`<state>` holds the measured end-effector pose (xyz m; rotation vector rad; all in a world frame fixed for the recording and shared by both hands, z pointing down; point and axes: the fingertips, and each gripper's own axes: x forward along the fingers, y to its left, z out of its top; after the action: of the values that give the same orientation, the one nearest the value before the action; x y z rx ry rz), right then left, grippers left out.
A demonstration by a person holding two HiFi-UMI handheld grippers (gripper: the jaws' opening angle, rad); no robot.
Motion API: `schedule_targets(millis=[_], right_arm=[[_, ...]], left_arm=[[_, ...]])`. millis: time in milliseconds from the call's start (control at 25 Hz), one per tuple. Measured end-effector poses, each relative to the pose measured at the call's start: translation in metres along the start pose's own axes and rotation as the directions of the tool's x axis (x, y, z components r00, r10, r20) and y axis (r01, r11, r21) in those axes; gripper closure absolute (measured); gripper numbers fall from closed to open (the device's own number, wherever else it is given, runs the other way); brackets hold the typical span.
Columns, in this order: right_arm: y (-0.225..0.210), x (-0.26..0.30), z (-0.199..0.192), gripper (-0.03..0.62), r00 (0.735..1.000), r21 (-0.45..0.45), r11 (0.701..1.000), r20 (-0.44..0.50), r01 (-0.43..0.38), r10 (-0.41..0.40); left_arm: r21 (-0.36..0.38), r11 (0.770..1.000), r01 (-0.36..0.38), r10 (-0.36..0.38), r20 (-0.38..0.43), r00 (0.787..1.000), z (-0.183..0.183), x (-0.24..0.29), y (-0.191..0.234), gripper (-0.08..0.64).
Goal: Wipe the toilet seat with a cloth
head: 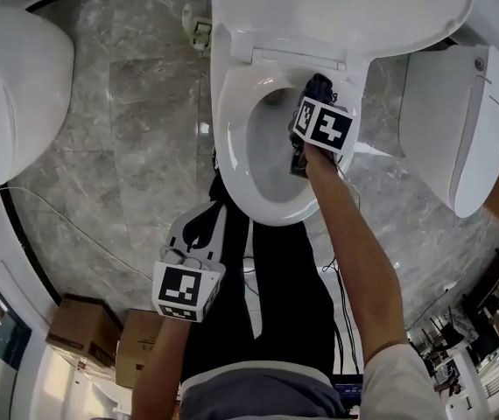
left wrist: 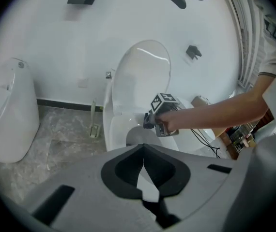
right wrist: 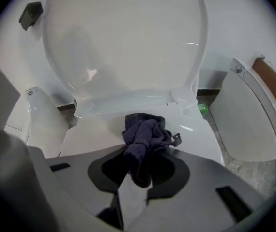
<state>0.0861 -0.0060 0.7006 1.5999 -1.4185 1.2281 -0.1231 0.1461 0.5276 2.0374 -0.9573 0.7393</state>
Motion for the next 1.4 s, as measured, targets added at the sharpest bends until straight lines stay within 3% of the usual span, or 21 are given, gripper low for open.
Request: schedule_targets(millis=[560, 840, 1200, 1400], right_arm=[[0.051, 0.005, -0.001, 0.509, 0.999, -0.144, 0.988, -0.015, -0.052, 0.05], [0.068, 0.007, -0.008, 0.508, 0.997, -0.246, 0.966, -0.026, -0.073, 0.069], [0.101, 0.003, -0.02, 0.508, 0.996, -0.396, 0.914, -0.027, -0.091, 0.087], [0.119, -0.001, -0.036, 0.508, 0.995, -0.515, 0.851, -0.035, -0.102, 0.097]], left_arm=[[-0.062, 0.998, 0.013, -0.011, 0.023, 1.0, 0.006, -0.006, 0.019, 0.551], [-0.088, 0.996, 0.014, -0.011, 0.038, 0.999, 0.012, -0.011, 0.025, 0.551], [-0.1, 0.995, 0.005, -0.001, 0.036, 0.999, 0.008, -0.015, 0.036, 0.551], [-0.111, 0.994, -0.008, 0.013, 0.04, 0.999, 0.007, -0.02, 0.042, 0.551]])
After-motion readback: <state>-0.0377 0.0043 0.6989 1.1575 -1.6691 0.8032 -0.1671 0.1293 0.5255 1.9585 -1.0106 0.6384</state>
